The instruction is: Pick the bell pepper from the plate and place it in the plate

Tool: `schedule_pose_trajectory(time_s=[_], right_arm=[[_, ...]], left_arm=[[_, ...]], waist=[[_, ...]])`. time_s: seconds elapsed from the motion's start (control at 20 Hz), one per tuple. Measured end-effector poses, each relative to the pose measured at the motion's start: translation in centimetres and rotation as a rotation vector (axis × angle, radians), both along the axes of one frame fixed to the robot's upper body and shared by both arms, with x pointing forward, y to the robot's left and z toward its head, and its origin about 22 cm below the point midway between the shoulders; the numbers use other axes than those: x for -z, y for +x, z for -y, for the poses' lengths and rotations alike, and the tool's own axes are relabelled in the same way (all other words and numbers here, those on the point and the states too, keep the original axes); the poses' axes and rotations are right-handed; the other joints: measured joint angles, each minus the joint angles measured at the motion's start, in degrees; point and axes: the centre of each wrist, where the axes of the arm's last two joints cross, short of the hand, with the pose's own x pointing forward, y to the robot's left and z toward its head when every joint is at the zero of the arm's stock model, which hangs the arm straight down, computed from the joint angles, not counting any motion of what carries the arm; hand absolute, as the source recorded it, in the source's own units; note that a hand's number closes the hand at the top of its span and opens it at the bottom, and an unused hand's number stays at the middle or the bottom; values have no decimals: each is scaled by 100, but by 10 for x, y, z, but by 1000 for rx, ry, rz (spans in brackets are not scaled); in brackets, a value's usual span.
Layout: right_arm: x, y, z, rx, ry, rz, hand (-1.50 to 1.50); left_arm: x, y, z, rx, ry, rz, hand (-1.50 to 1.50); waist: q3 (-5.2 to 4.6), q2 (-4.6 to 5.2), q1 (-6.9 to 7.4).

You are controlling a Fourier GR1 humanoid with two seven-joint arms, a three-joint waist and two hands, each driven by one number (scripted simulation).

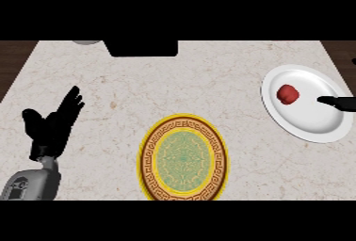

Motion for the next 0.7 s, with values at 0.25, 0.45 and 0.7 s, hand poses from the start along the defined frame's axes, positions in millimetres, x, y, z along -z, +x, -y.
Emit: schedule_pose_trajectory(time_s=[0.25,0.45,0.7], right_arm=[[2,-17,30,-27,50,4,-150],[13,-33,47,-23,59,22,-150],[18,-47,74,-11,47,28,-150]], left_arm=[[0,-1,3,10,1,3,0],[-3,4,0,12,4,7,0],[-3,3,8,19,0,9,0]], waist=[[7,26,71],[6,34,87],[11,43,116]])
